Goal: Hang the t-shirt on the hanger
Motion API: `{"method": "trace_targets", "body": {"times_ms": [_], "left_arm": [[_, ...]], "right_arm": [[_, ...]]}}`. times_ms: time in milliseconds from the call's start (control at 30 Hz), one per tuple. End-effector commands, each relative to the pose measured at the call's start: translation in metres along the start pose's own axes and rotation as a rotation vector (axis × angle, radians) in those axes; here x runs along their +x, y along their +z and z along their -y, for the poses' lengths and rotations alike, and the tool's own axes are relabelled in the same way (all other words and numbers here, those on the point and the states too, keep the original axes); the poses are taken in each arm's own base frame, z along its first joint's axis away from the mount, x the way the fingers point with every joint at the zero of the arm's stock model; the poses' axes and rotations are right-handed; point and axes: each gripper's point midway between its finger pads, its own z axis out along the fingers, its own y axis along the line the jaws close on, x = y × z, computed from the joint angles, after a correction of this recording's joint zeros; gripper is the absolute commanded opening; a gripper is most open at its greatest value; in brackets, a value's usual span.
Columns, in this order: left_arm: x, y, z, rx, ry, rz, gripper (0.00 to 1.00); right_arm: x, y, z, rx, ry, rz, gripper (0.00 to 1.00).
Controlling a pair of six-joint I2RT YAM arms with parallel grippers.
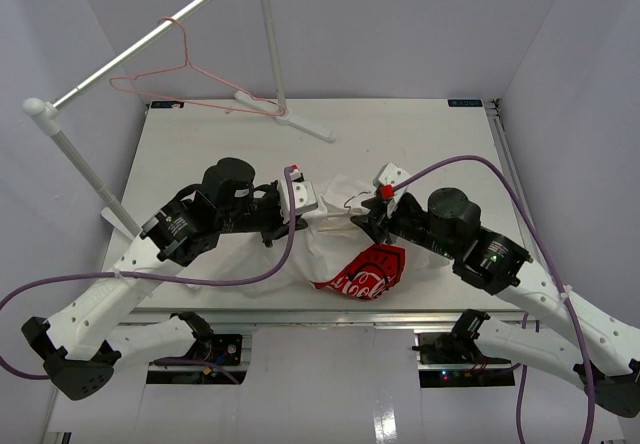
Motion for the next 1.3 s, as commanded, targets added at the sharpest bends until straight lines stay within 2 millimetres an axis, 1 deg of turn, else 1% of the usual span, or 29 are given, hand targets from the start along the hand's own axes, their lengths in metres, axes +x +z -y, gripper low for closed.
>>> {"method": "trace_targets", "body": {"times_ms": [0,100,167,200,233,400,467,500,567,633,733,767,867,933,1067,1167,1267], "left_arm": [[-0.021,-0.031,-0.013,-0.127,-0.024,0.092,0.00],[-0.022,-0.032,-0.017,-0.153,-0.041,0.089,0.00],[-0.023,-0.032,-0.019,-0.163,-0.050,0.088,0.00],[-0.022,-0.032,-0.020,-0.170,-0.055,0.086,0.00],[-0.021,-0.033,-0.021,-0.178,-0.059,0.084,0.00],[-0.017,-0.035,-0.032,-0.247,-0.104,0.060,0.00],[-0.018,-0.037,-0.038,-0.280,-0.153,0.046,0.00],[-0.019,-0.037,-0.037,-0.278,-0.160,0.044,0.00],[-0.024,-0.040,-0.034,-0.265,-0.157,0.071,0.00],[-0.028,-0.043,-0.033,-0.265,-0.151,0.092,0.00],[-0.026,-0.044,-0.031,-0.260,-0.148,0.092,0.00],[-0.026,-0.044,-0.029,-0.251,-0.144,0.095,0.00],[-0.027,-0.046,-0.026,-0.240,-0.141,0.111,0.00],[-0.029,-0.048,-0.025,-0.240,-0.139,0.123,0.00],[-0.037,-0.051,-0.019,-0.211,-0.138,0.151,0.00],[-0.042,-0.052,-0.014,-0.184,-0.133,0.170,0.00],[-0.044,-0.057,-0.013,-0.185,-0.130,0.187,0.00]], "right_arm": [[0.009,-0.023,0.067,0.377,0.077,-0.020,0.37],[0.007,-0.030,0.075,0.426,0.102,-0.007,0.37],[0.006,-0.038,0.082,0.470,0.125,0.008,0.40],[0.004,-0.040,0.083,0.479,0.129,0.017,0.44],[0.001,-0.042,0.083,0.475,0.127,0.027,0.50],[-0.019,-0.046,0.075,0.409,0.097,0.067,0.65],[-0.025,-0.048,0.082,0.448,0.111,0.079,0.77],[-0.025,-0.051,0.090,0.498,0.116,0.072,0.80],[-0.020,-0.048,0.103,0.576,0.123,0.036,0.82],[-0.020,-0.048,0.115,0.648,0.130,0.019,0.83],[-0.028,-0.043,0.116,0.638,0.121,0.025,0.84],[-0.030,-0.042,0.115,0.627,0.120,0.029,0.83],[-0.024,-0.038,0.108,0.576,0.124,0.037,0.69],[-0.014,-0.035,0.105,0.557,0.130,0.046,0.57],[0.003,-0.027,0.105,0.526,0.155,0.036,0.54],[0.005,-0.017,0.104,0.494,0.166,0.039,0.50],[0.003,-0.010,0.109,0.495,0.171,0.046,0.39]]}}
